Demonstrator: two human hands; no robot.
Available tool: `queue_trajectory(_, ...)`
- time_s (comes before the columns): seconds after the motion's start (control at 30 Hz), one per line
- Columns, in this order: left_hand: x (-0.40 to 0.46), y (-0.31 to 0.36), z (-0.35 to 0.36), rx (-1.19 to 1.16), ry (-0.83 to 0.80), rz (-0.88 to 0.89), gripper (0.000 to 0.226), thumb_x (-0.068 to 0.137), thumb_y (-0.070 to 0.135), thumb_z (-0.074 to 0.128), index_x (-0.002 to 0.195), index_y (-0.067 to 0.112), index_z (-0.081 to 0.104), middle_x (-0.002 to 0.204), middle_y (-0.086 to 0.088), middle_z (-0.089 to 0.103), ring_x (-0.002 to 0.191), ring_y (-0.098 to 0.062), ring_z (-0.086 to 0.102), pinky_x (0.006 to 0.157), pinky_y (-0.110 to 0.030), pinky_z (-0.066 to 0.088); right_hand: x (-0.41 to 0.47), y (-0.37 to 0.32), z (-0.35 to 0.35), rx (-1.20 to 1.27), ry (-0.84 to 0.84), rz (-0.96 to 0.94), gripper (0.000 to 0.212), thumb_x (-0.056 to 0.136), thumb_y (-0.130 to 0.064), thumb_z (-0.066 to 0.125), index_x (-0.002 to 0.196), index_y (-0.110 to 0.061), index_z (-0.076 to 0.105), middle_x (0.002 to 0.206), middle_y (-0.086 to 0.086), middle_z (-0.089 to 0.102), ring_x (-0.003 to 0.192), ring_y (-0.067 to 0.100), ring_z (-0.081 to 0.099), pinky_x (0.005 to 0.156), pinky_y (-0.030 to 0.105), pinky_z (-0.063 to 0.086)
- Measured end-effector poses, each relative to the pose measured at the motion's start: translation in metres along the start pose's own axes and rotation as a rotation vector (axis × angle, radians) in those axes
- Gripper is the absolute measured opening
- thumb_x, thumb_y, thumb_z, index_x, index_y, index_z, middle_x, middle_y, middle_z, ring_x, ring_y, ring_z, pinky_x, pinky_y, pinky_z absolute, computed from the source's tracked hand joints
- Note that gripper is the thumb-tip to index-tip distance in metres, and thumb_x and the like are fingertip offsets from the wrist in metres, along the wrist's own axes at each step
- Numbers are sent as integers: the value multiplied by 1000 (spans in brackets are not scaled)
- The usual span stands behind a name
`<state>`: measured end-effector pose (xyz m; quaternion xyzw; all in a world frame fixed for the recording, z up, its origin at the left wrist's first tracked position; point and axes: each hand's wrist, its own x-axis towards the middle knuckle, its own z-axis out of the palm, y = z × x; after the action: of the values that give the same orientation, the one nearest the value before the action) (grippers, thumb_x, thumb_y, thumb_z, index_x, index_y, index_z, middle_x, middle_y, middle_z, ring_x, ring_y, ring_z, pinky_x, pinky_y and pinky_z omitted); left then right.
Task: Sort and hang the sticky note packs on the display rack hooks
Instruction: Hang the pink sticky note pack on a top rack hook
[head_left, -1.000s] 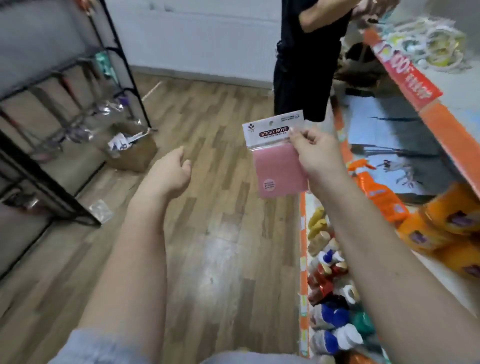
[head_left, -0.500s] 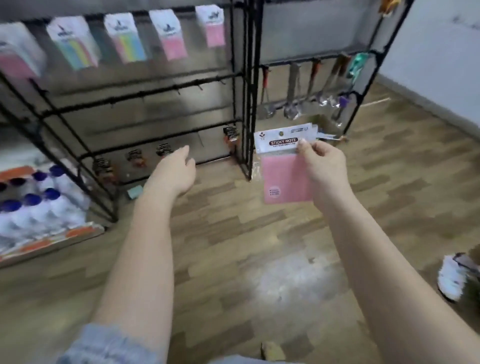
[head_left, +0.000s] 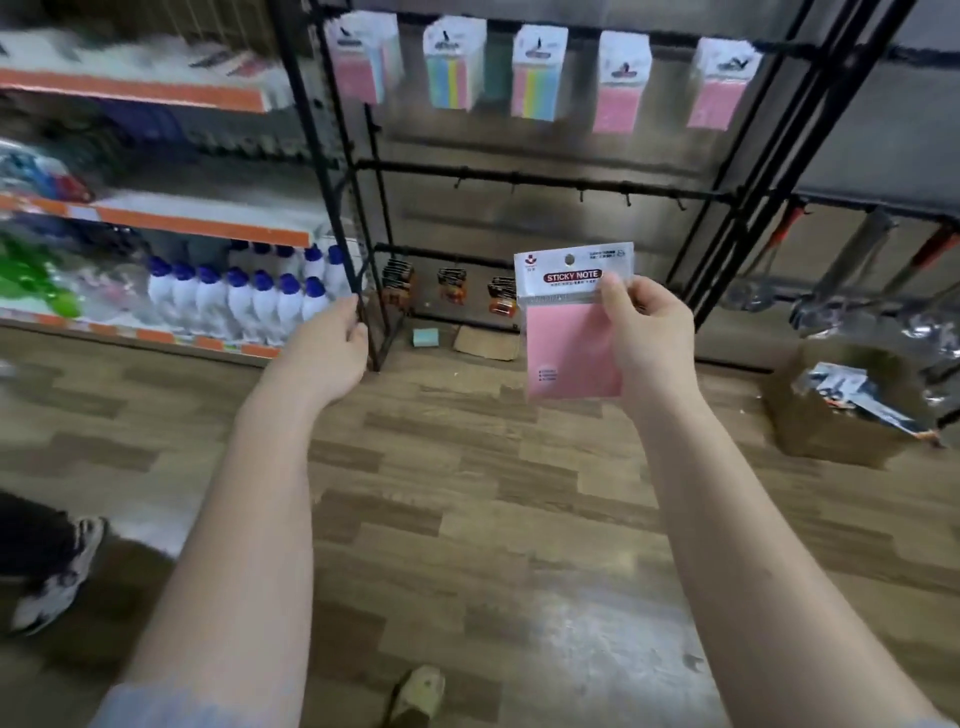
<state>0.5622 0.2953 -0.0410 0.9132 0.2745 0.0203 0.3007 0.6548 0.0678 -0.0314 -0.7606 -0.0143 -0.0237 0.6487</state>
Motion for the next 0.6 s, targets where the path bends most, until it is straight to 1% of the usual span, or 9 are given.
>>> queue_trajectory(0.03, 4, -4, -5, -11, 9, -10, 44, 102, 23, 31, 145, 15, 31, 119, 1, 54, 125, -27, 45, 94, -34, 37, 5, -1, 10, 2, -12, -6, 28, 96, -25, 54, 69, -22, 58, 58, -19, 54, 56, -2, 42, 54, 14, 33)
queue_trajectory(0.07, 10, -9, -9, -18, 21, -15, 43, 102, 23, 31, 144, 14, 32, 119, 0, 53, 125, -28, 44, 92, -33, 36, 10, -2, 21, 1, -18, -14, 26, 96, -26, 53, 70, -23, 59, 63, -17, 55, 59, -1, 43, 55, 14, 34)
queue_trajectory(0.13, 27, -19, -19, -19, 44, -21, 45, 103, 23, 32, 147, 17, 29, 145, -4, 41, 132, -27, 38, 98, -32, 33, 23, -3, 44, 2, -19, -38, 25, 96, -26, 53, 73, -21, 60, 66, -15, 56, 63, 2, 44, 59, 19, 34)
queue_trajectory(0.17, 38, -24, -24, -13, 50, -19, 44, 102, 23, 32, 146, 17, 30, 148, -6, 37, 129, -27, 39, 95, -31, 32, 30, -4, 56, 6, -13, -45, 24, 96, -26, 52, 74, -20, 61, 66, -14, 55, 64, 4, 44, 59, 20, 34)
queue_trajectory(0.23, 66, -35, -35, 3, 59, 1, 44, 102, 23, 30, 146, 16, 31, 149, -9, 36, 120, -26, 43, 91, -30, 32, 45, -6, 83, 17, 6, -45, 24, 97, -26, 52, 74, -21, 60, 67, -15, 55, 64, 3, 44, 59, 19, 34)
queue_trajectory(0.37, 137, -55, -67, 23, 82, 59, 49, 102, 23, 31, 150, 22, 21, 154, -2, 27, 131, -25, 39, 101, -33, 33, 77, -15, 138, 29, 70, -61, 29, 97, -27, 51, 69, -27, 56, 70, -16, 56, 64, -1, 46, 59, 18, 35)
queue_trajectory(0.47, 183, -60, -95, 37, 90, 94, 48, 102, 22, 32, 149, 18, 25, 152, -6, 31, 128, -31, 43, 102, -39, 37, 103, -24, 175, 29, 113, -50, 30, 97, -27, 52, 67, -27, 55, 67, -16, 54, 62, -1, 44, 59, 20, 35)
queue_trajectory(0.53, 210, -61, -108, 49, 101, 118, 45, 102, 20, 33, 146, 14, 30, 149, -10, 36, 125, -31, 45, 100, -37, 37, 119, -29, 195, 34, 128, -40, 28, 96, -29, 54, 68, -26, 56, 67, -15, 54, 61, 1, 44, 58, 22, 34)
queue_trajectory(0.6, 237, -60, -115, 43, 103, 135, 44, 102, 21, 33, 146, 14, 31, 148, -9, 37, 125, -32, 45, 99, -36, 37, 137, -36, 213, 34, 138, -30, 22, 95, -32, 56, 74, -25, 61, 70, -14, 58, 64, 3, 47, 58, 23, 36)
